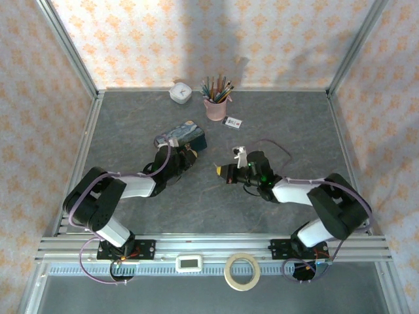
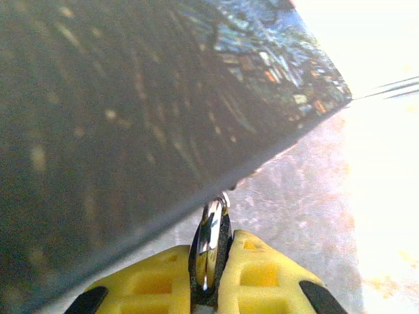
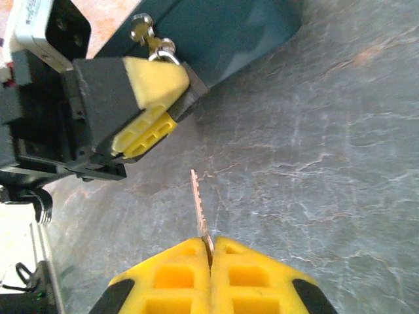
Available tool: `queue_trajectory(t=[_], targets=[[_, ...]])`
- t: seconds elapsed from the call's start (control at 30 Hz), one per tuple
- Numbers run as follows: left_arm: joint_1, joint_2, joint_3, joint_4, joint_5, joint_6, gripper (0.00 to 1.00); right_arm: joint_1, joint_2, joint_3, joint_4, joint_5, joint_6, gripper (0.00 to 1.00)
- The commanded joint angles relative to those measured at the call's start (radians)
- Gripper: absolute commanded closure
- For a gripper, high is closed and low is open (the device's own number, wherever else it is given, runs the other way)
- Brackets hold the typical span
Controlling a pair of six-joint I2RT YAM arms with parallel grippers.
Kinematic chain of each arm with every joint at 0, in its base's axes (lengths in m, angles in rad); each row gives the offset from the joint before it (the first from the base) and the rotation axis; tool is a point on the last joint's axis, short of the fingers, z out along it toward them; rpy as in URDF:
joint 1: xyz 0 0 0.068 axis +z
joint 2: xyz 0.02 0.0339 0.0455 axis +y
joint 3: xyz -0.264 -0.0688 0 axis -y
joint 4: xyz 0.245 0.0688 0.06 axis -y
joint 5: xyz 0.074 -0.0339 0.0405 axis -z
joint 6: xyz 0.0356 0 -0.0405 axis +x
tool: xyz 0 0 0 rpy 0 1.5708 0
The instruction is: Unlock the padlock with the key
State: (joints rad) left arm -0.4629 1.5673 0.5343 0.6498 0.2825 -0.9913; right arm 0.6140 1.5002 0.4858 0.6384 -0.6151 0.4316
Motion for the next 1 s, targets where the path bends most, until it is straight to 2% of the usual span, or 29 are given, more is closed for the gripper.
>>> queue_trajectory(t=[0.0,0.4,0.97], targets=[[0.011,-0.056,-0.024,0.095,0.061,-0.047,1.00,-0.004,0.057,-0.005,0.201,-0.104,0.048,1.00],[0.037,-0.055,-0.085,0.227,0.151,-0.130,1.00,-0.003,0.299,0.033,0.574,-0.292,0.218,1.00],[0.038,-0.056,-0.149,0.410,0.227,-0.207,1.00,-0.049,0.417,0.107,0.647,-0.392,0.252,1.00]])
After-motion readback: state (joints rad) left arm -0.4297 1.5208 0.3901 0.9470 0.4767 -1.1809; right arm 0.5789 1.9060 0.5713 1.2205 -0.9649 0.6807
